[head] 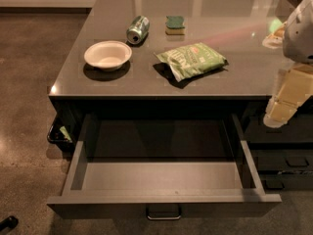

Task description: Close top drawer

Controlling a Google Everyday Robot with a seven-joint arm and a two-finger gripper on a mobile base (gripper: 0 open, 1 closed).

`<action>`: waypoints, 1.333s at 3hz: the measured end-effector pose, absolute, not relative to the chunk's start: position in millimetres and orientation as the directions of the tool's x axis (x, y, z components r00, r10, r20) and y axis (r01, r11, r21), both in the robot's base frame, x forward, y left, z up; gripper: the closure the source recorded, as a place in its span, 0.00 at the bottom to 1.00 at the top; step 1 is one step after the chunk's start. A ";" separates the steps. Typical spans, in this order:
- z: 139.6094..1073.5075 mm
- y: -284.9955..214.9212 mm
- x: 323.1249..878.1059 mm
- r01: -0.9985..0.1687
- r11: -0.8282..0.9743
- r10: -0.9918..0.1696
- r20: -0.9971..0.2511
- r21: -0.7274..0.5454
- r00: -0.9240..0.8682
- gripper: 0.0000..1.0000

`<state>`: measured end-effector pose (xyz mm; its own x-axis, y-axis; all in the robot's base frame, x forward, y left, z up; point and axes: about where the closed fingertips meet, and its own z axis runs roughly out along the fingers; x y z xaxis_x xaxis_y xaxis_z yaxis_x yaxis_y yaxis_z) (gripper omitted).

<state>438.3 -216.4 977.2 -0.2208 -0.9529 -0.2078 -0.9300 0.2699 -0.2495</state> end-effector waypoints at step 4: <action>866.3 -154.3 388.3 -0.989 0.149 -0.907 -0.402 -0.022 -0.128 0.00</action>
Offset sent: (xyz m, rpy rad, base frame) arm -0.0070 0.0099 -0.0253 0.0316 0.0203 0.0125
